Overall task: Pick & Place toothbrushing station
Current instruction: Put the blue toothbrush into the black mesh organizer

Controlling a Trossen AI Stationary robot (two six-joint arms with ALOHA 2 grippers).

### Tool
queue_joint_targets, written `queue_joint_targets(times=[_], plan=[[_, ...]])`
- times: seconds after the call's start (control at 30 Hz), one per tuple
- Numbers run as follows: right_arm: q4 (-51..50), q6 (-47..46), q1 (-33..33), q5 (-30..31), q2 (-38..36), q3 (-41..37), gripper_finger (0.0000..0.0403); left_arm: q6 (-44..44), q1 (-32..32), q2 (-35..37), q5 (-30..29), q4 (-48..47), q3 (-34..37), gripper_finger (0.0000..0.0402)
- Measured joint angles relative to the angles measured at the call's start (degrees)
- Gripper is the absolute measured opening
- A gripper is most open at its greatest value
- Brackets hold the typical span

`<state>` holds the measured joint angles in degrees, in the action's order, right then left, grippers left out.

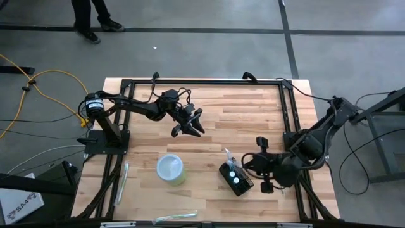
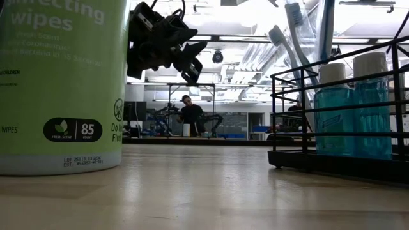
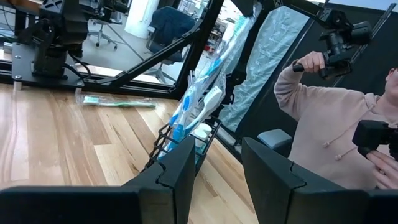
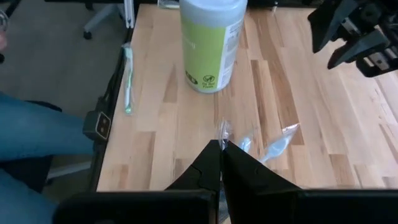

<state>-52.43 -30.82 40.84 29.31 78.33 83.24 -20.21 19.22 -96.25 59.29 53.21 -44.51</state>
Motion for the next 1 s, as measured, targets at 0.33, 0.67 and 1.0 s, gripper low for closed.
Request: queue_joint_targets(times=[0.33, 0.67, 1.0], plan=[[2.11, -2.84, -0.08, 1.47, 1.29, 0.00, 0.0003, 0.02, 0.02, 0.00, -0.70, 0.01, 0.01, 0.0128], [4.72, -6.65, -0.13, 5.22, 1.22, 0.00, 0.0003, 0.04, 0.00, 0.00, -0.92, 0.02, 0.00, 0.0128], [4.04, -11.75, -0.50, 6.76, 1.22, 0.00, 0.0003, 0.05, -0.66, 0.00, -0.90, 0.02, 0.01, 0.0128]])
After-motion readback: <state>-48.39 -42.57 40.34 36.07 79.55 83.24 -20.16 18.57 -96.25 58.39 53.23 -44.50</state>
